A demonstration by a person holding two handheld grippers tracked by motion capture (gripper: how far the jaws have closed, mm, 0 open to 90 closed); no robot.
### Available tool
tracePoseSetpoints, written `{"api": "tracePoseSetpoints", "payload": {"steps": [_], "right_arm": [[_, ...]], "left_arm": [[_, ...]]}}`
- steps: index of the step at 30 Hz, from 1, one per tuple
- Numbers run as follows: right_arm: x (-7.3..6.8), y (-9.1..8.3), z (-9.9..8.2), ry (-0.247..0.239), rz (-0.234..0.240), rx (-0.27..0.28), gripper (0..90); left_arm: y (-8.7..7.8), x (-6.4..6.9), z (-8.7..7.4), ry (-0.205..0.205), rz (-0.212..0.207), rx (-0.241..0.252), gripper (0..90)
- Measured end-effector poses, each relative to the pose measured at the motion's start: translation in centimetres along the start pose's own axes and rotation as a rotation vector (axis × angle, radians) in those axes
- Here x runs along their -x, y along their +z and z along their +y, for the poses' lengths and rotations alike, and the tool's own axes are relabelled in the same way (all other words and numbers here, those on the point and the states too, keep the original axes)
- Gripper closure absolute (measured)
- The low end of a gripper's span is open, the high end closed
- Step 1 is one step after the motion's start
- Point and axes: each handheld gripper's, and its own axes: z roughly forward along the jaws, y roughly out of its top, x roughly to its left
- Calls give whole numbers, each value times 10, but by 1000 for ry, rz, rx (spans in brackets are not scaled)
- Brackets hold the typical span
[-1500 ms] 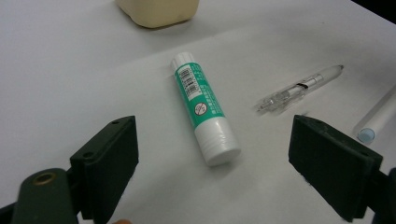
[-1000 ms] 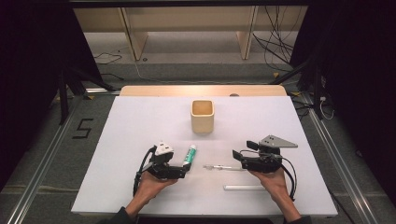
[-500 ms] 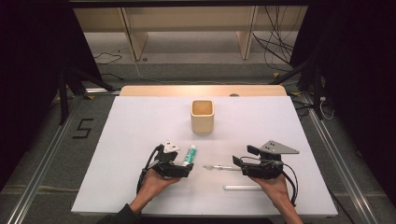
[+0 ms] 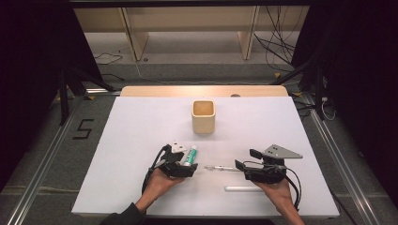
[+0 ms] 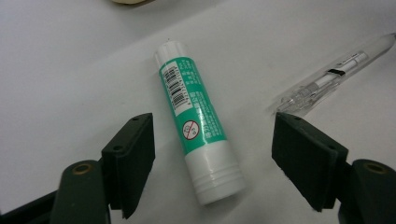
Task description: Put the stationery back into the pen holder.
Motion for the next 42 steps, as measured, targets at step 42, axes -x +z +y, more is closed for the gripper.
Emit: {"api": "tracePoseSetpoints", "payload": {"steps": [42], "right_arm": [[-10, 4, -3, 10, 41, -13, 281]], "left_arm": [[-7, -9, -5, -14, -16, 81, 646]]}}
